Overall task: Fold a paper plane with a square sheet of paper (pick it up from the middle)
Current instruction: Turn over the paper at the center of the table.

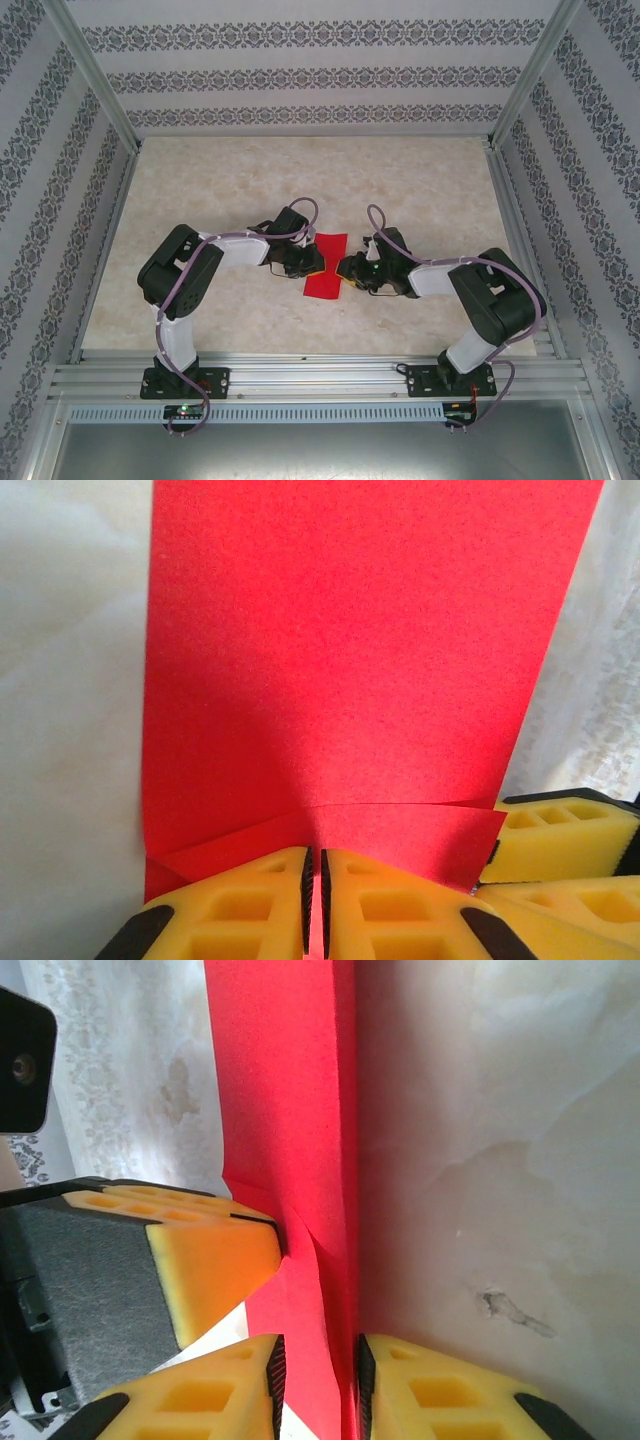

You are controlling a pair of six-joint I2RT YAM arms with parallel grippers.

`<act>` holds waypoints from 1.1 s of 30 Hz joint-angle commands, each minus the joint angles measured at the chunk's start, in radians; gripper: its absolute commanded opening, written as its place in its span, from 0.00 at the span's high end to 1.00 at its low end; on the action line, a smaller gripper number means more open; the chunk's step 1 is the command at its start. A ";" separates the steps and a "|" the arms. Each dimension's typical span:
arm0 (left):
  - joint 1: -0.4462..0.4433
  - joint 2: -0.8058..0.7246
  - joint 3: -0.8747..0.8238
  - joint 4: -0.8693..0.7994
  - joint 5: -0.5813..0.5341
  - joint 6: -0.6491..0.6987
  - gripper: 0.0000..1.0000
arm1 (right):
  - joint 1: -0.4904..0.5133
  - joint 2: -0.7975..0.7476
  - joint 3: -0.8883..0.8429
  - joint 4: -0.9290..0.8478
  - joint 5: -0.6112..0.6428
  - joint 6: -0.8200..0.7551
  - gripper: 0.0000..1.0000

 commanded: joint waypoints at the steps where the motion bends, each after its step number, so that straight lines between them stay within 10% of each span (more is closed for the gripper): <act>1: 0.012 -0.029 -0.012 -0.016 -0.015 -0.009 0.85 | 0.024 0.032 0.015 0.035 -0.020 -0.009 0.72; 11: 0.012 -0.044 -0.015 -0.012 -0.013 -0.012 0.85 | 0.040 0.030 0.030 0.018 0.001 -0.027 0.83; 19: 0.014 -0.255 0.012 -0.167 -0.133 0.050 0.79 | 0.037 -0.135 0.135 -0.356 0.072 -0.191 0.91; 25: 0.036 -0.475 -0.048 -0.279 -0.368 0.071 0.72 | 0.049 -0.276 0.366 -0.928 0.356 -0.418 0.92; 33: 0.067 -0.680 -0.186 -0.309 -0.598 0.003 0.71 | 0.229 -0.170 0.768 -1.580 1.028 -0.476 0.94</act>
